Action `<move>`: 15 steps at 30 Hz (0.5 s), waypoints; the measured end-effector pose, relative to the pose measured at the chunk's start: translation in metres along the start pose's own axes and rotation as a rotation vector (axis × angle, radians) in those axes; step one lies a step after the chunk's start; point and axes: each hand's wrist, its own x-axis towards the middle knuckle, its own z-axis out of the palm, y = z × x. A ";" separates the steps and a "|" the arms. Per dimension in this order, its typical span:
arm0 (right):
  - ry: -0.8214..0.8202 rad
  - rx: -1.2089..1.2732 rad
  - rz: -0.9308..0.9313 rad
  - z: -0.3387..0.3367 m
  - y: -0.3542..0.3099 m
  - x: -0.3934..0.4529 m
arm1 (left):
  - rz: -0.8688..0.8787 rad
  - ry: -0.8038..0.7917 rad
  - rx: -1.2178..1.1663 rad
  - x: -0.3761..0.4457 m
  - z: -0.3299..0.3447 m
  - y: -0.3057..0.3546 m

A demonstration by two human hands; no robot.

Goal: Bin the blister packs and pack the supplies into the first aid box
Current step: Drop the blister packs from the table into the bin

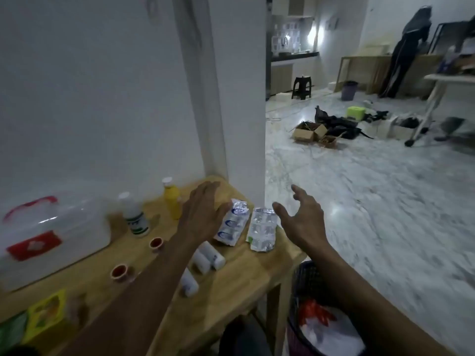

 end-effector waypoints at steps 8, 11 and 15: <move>-0.179 -0.084 0.110 0.033 0.028 0.023 | -0.048 -0.199 0.062 0.039 0.039 -0.018; -0.172 -0.058 0.102 0.041 0.035 0.026 | -0.025 -0.256 0.136 0.044 0.047 -0.019; -0.129 0.014 0.073 0.043 0.036 0.025 | -0.013 -0.203 0.144 0.048 0.052 -0.022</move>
